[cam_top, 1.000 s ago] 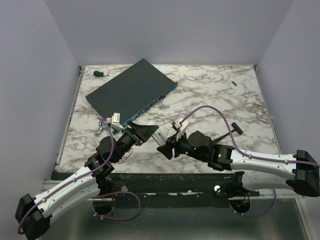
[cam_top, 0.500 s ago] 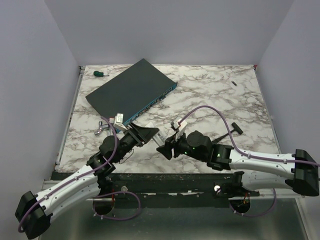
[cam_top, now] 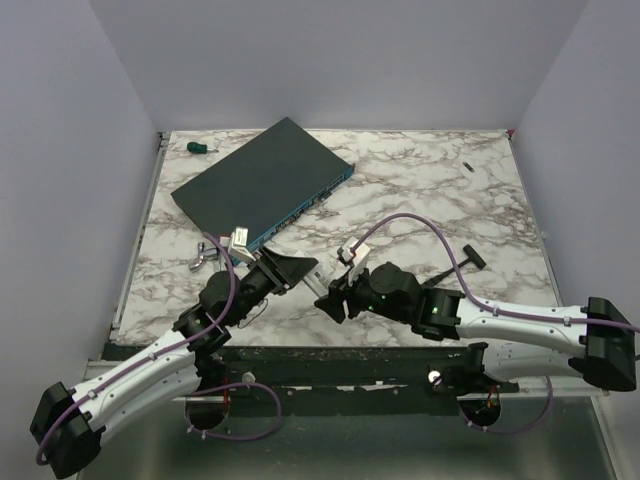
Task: Load the batteries into the remote control
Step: Adjust the remote control.
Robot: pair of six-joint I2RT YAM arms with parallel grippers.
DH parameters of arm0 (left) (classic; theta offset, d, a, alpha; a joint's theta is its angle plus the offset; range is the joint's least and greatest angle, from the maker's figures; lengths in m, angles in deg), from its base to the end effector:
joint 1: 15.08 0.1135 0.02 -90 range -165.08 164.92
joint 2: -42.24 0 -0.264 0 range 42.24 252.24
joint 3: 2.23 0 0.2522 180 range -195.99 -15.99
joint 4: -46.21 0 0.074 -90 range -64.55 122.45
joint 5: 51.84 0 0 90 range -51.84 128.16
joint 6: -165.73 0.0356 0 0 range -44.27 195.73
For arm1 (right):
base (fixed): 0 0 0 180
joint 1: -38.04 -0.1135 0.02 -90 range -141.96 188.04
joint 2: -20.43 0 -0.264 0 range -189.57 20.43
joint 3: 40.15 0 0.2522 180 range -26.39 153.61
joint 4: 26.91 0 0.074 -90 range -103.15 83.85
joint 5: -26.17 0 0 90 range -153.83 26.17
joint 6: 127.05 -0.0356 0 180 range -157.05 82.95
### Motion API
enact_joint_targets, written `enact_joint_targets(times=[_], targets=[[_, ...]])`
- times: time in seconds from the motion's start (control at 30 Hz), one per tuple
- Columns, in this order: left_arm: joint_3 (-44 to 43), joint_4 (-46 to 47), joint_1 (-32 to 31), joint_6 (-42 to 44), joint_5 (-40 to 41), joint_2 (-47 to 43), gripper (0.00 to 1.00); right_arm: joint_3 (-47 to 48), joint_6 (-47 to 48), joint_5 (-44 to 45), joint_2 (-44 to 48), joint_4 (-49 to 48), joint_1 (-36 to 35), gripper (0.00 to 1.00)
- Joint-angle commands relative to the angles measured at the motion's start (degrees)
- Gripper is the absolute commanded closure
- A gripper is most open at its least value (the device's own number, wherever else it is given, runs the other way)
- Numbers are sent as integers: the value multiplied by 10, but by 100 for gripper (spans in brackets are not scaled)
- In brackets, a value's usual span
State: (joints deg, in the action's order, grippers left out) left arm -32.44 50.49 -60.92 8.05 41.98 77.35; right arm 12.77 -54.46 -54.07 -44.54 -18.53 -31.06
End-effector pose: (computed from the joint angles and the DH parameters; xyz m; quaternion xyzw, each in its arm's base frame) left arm 0.1165 -0.1166 0.2426 -0.1576 0.6932 -0.5749 0.4051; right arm 0.0974 0.2381 0.2620 -0.3131 0.7576 0.3386 0.4619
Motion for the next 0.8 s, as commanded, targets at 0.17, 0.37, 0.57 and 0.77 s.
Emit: enact_joint_targets(times=[0.17,0.37,0.57,0.77], targets=[[4,-2,3,3,-28,8,63,19,45,-19,18,32,-1,99],[10,10,3,-4,-37,19,64,40,81,-11,21,53,-1,99],[13,13,3,-5,-49,17,67,46,93,-15,22,53,-1,99],[14,9,3,-7,-43,6,58,31,84,-19,34,74,-1,99]])
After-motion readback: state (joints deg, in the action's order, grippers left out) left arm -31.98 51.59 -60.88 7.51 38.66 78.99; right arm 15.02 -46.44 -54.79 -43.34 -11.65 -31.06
